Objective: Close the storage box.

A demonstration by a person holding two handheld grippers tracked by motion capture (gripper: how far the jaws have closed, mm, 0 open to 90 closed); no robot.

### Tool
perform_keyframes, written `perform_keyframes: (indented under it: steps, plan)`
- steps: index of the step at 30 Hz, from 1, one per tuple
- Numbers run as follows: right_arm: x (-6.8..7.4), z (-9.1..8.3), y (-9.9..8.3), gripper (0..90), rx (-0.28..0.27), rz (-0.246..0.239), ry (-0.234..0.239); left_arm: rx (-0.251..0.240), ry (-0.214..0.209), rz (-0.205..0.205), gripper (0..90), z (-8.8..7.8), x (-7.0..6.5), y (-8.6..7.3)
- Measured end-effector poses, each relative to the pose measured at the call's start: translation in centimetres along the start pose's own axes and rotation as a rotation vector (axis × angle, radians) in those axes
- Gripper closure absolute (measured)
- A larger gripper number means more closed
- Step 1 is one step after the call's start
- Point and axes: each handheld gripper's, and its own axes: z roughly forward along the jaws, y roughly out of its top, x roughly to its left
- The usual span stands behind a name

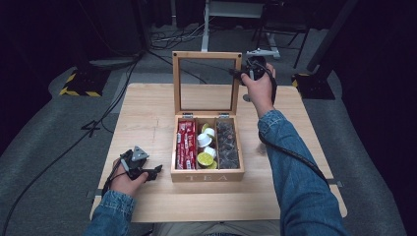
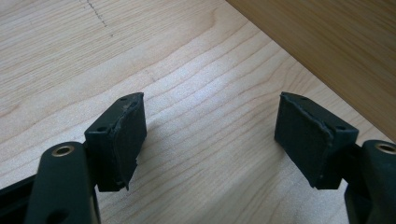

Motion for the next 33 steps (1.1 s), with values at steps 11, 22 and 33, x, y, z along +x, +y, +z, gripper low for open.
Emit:
perform_keyframes:
  steps: [11,22,33]
  plan:
    - [0.7,-2.2,0.0,59.1,-0.018,-0.033,0.017,-0.003,-0.001,-0.007,25.3,0.1,-0.1,0.0]
    - [2.2,-5.3,-0.7,58.6,-0.036,-0.074,0.050,0.001,0.002,-0.003,24.6,0.3,-0.1,0.3]
    - [4.0,-8.3,-2.0,59.1,-0.053,-0.128,0.073,0.000,0.004,-0.004,24.6,0.3,-0.1,0.3]
